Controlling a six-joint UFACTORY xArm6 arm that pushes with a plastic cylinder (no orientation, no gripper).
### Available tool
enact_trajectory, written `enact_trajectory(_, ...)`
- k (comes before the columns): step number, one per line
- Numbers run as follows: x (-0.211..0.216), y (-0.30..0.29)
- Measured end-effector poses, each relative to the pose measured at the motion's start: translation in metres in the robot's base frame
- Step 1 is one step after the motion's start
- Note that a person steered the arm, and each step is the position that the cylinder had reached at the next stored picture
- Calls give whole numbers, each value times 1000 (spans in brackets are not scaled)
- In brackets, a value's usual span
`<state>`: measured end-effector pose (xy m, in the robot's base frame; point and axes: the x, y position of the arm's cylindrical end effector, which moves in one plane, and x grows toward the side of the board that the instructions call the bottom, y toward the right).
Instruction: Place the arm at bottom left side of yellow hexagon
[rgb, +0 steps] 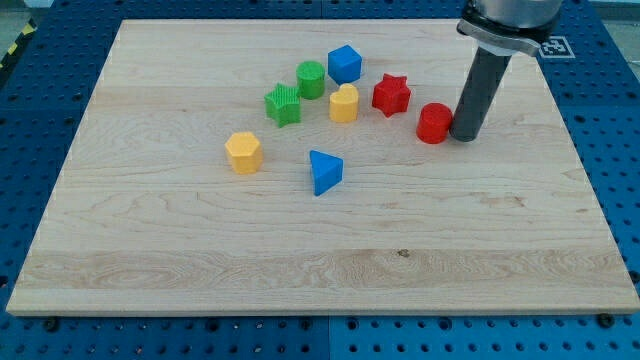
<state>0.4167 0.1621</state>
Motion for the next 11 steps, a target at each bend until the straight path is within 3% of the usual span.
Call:
enact_trajectory(3, 10, -4)
enact_trajectory(4, 53, -15)
enact_trajectory(6, 117, -84)
enact_trajectory(10, 89, -319)
enact_trajectory(11, 86, -326)
